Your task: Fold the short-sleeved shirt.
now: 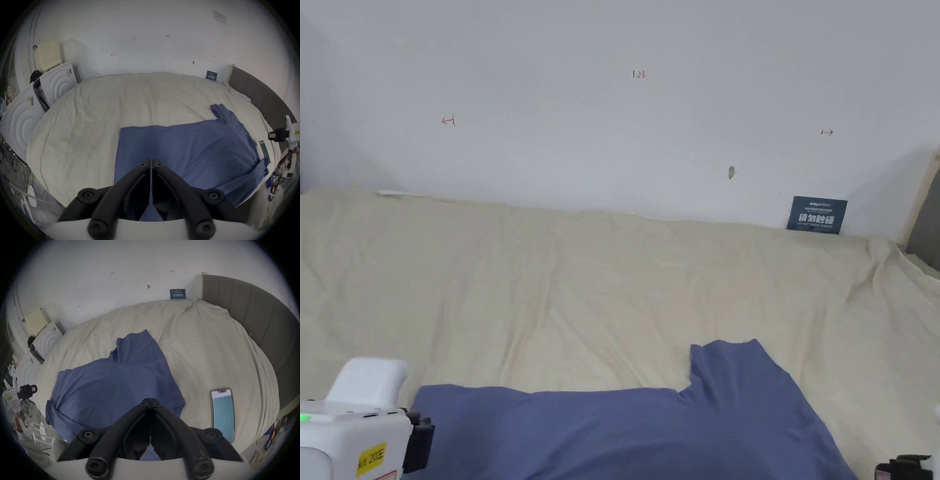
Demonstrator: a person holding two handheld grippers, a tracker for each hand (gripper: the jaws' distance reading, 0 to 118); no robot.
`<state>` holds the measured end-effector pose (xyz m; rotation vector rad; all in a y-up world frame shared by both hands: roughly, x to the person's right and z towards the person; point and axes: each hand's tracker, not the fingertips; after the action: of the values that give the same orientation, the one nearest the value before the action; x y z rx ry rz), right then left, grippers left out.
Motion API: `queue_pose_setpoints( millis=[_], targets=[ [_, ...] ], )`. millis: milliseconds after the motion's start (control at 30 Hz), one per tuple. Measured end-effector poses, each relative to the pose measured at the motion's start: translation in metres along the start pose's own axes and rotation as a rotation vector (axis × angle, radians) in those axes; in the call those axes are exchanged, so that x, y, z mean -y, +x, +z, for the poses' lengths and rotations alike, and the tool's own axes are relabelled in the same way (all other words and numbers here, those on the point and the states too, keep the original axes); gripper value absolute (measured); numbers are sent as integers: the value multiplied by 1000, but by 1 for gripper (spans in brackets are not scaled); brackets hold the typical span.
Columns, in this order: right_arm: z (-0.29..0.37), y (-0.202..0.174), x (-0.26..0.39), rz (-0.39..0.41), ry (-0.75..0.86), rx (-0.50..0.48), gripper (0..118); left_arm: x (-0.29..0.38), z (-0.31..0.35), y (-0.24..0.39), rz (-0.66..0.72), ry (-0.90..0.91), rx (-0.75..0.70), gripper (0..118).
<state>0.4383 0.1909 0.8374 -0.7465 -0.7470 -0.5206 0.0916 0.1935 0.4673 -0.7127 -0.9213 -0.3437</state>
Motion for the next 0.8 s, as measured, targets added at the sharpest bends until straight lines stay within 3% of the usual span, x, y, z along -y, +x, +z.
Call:
queue_pose_setpoints(
  millis=[233,333,500,533,567,633,800],
  targets=[
    [-72,9,-54,50,-56,49,0,-18,-26,-14,28,-15,4,2],
    [-104,3,-75,73,-86,18,0,-29,-41,-18,38,-32,-11,2],
    [-157,1,-110,36,-149,56,1,-36,-57,-17,37,-50,-28,2],
    [-166,2,-115,20,-155,64,12,-36,-60,-17,33,-62,-29,2],
    [-175,3,-120,10,-158,80,35,-36,-63,-16,27,-70,-33,2],
    [-192,4,-128,40,-177,81,93,-34,-66,-18,31,-72,-41,2],
    [-227,-3,-127,112,-267,177,94,-28,-74,-26,59,-96,-61,2]
  ],
)
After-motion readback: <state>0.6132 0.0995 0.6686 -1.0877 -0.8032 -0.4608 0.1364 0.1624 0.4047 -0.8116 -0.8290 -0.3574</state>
